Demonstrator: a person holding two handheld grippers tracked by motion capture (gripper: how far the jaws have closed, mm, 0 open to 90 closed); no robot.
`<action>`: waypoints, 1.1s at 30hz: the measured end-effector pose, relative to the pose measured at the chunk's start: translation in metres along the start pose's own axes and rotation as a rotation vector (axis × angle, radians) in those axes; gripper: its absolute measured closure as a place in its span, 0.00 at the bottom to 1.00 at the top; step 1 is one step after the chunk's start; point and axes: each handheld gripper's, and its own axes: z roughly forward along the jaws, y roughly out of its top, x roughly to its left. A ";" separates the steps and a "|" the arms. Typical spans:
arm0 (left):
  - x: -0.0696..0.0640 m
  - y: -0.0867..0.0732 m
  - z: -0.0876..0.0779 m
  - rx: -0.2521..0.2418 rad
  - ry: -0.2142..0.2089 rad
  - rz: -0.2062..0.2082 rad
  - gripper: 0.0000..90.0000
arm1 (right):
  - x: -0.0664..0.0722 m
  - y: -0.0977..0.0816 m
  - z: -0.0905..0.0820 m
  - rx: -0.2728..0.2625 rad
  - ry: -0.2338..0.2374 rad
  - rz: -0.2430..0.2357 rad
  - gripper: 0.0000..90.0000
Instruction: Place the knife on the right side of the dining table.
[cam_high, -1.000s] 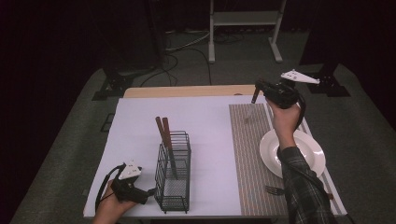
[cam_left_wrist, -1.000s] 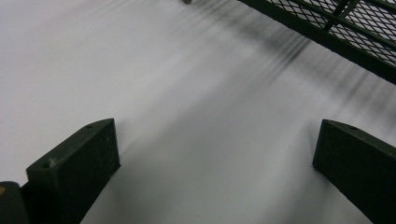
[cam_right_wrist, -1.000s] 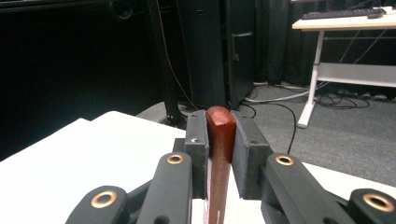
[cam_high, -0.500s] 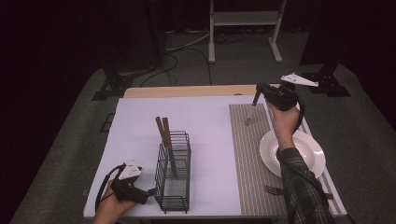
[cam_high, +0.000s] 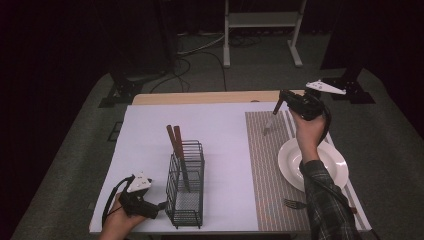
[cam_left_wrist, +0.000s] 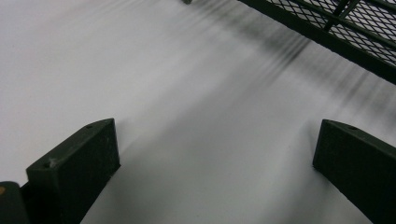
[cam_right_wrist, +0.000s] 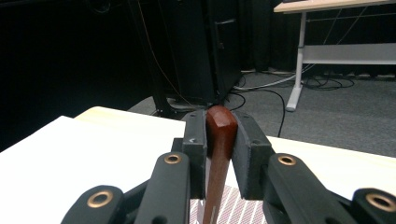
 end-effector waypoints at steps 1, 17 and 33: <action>0.000 0.000 0.000 0.000 0.000 0.000 0.00 | -0.001 0.000 -0.001 -0.001 0.000 0.002 0.84; 0.000 0.000 0.000 0.001 -0.001 -0.001 0.00 | -0.025 -0.011 -0.021 0.002 -0.041 0.038 0.80; 0.000 0.000 0.000 0.001 -0.001 -0.001 0.00 | -0.039 -0.018 -0.031 0.014 -0.072 0.055 0.78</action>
